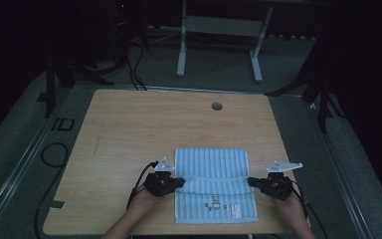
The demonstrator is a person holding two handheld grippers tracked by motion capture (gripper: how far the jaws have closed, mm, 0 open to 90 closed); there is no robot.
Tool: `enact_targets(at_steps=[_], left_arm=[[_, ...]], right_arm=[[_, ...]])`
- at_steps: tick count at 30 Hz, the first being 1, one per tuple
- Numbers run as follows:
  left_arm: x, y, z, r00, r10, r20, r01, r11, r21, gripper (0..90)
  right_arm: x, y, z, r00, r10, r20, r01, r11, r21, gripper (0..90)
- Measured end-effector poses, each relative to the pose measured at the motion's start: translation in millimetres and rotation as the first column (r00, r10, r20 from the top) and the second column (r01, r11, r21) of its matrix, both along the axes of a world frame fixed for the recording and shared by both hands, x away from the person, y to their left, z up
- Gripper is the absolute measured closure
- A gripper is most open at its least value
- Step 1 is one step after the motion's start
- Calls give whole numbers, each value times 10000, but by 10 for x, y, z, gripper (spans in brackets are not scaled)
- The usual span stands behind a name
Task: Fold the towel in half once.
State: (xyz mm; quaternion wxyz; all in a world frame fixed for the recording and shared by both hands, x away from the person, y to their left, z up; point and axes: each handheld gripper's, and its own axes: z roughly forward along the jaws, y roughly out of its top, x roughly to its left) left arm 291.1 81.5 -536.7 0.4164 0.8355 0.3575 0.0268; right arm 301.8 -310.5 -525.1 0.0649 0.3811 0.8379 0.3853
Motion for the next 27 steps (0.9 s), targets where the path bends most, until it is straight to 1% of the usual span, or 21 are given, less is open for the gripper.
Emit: enact_targets(at_steps=[2, 4, 6, 7, 8, 9, 10, 11, 12, 13, 14, 15, 16, 17, 18, 20, 21, 22, 24, 26, 27], left_arm=[[2, 22, 44, 10000, 77, 5, -76, 9993, -367, 866], [-46, 55, 143, 9989, 60, 462, -32, 9981, -614, 865], [-139, 97, 244, 9956, -155, 919, 234, 9961, -856, 864], [-198, 124, 281, 9936, -551, 984, 653, 9926, -1028, 862], [-262, 142, 298, 9883, -1235, 899, 1333, 9847, -1127, 856], [-331, 161, 296, 9729, -2190, 738, 2265, 9672, -1150, 826], [-411, 180, 278, 9508, -3027, 660, 3084, 9450, -1089, 759], [-483, 195, 239, 9401, -3368, 525, 3405, 9347, -1020, 675], [-527, 213, 193, 9385, -3435, 336, 3452, 9336, -962, 598], [-549, 242, 152, 9401, -3402, 232, 3407, 9344, -1039, 580], [-554, 268, 122, 9464, -3228, 115, 3219, 9395, -1168, 580], [-545, 284, 107, 9571, -2898, -3, 2879, 9510, -1130, 570], [-535, 287, 104, 9679, -2511, -56, 2493, 9631, -1011, 500], [-529, 283, 107, 9731, -2303, -16, 2290, 9687, -958, 491], [-522, 269, 111, 9749, -2228, -30, 2215, 9704, -966, 492], [-499, 219, 110, 9746, -2231, -189, 2202, 9704, -987, 486], [-482, 180, 98, 9764, -2138, -294, 2106, 9736, -875, 470], [-459, 137, 78, 9761, -2122, -468, 2081, 9750, -784, 467], [-428, 49, 28, 9744, -2125, -732, 2084, 9762, -598, 453], [-406, -31, -25, 9671, -2320, -1047, 2313, 9727, -187, 453], [-407, -69, -47, 9661, -2315, -1143, 2335, 9723, 46, 457]], right_arm=[[18, -14, -2, 10000, 24, -25, -24, 10000, 51, 893], [-14, -51, 98, 9997, -30, 230, 24, 9997, 250, 893], [-111, -93, 243, 9978, -37, 668, 10, 9992, 399, 892], [-193, -114, 315, 9959, 63, 900, -113, 9984, 546, 892], [-299, -138, 373, 9944, 236, 1027, -315, 9966, 760, 891], [-417, -169, 404, 9921, 533, 1138, -649, 9928, 1010, 880], [-524, -213, 403, 9901, 965, 1021, -1094, 9854, 1304, 867], [-618, -267, 376, 9896, 1119, 901, -1245, 9810, 1487, 836], [-689, -323, 333, 9919, 990, 799, -1104, 9820, 1530, 779], [-720, -377, 285, 9945, 915, 515, -984, 9829, 1555, 765], [-737, -420, 243, 9964, 764, 370, -810, 9860, 1459, 759], [-740, -455, 211, 9979, 585, 282, -618, 9885, 1379, 729], [-726, -481, 187, 9988, 497, 37, -497, 9880, 1460, 706], [-716, -492, 174, 9991, 403, -117, -381, 9881, 1493, 704], [-719, -484, 171, 9994, 328, -64, -315, 9886, 1475, 687], [-707, -432, 164, 9991, 420, -83, -406, 9909, 1284, 624], [-690, -402, 152, 9991, 409, -99, -394, 9922, 1178, 613], [-661, -373, 131, 9989, 468, -102, -455, 9937, 1026, 596], [-578, -324, 75, 9992, 337, -208, -326, 9981, 530, 593], [-486, -286, 5, 9980, 367, -520, -344, 9984, 455, 585], [-454, -264, -27, 9965, 395, -738, -364, 9984, 436, 585]])
